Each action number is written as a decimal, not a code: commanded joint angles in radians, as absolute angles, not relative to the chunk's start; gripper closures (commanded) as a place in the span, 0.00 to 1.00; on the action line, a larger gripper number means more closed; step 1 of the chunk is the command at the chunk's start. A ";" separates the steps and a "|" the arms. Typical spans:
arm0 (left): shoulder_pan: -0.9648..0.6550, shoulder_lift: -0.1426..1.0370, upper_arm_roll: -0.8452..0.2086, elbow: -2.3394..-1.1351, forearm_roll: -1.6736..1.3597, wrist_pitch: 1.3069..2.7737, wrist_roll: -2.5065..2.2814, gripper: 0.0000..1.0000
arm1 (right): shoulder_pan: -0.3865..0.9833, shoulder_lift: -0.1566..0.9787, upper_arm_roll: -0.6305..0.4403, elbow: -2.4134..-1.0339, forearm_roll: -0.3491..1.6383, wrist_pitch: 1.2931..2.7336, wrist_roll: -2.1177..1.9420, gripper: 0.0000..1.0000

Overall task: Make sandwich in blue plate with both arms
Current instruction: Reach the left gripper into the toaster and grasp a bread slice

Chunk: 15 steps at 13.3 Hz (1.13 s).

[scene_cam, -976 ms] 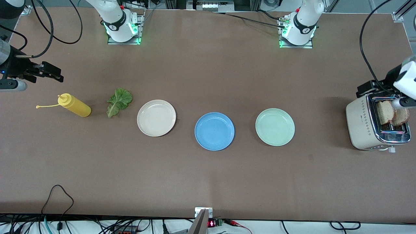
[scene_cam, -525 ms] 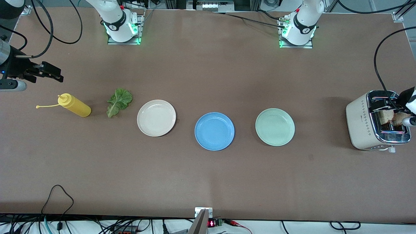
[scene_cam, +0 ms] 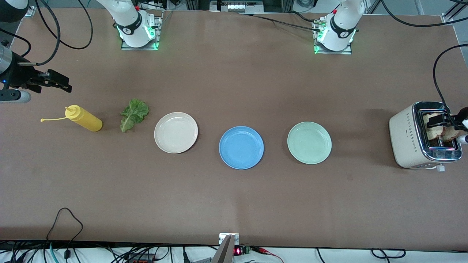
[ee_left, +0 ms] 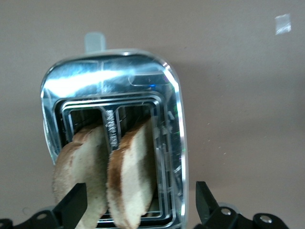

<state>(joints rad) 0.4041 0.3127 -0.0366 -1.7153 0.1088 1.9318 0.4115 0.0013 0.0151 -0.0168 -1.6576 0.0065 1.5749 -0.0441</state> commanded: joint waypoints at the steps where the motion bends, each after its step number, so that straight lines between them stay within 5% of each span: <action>1: 0.437 0.322 -0.049 -1.721 0.114 1.936 0.462 0.00 | -0.006 0.011 -0.014 -1.674 0.012 1.580 -0.040 0.00; 8: 0.437 0.341 -0.052 -1.740 0.112 1.930 0.460 0.20 | 0.008 0.094 -0.006 -1.671 0.011 1.499 -0.043 0.00; 12: 0.440 0.353 -0.052 -1.750 0.112 1.930 0.462 0.53 | 0.009 0.100 -0.006 -1.672 0.011 1.494 -0.037 0.00; 15: 0.439 0.351 -0.052 -1.749 0.112 1.914 0.465 0.99 | 0.009 0.100 -0.006 -1.672 0.011 1.494 -0.037 0.00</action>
<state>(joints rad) 0.4300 0.3637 -0.0439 -1.7404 0.1088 1.9278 0.4410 0.0066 0.1084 -0.0083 -1.6775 0.0065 1.5110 -0.0456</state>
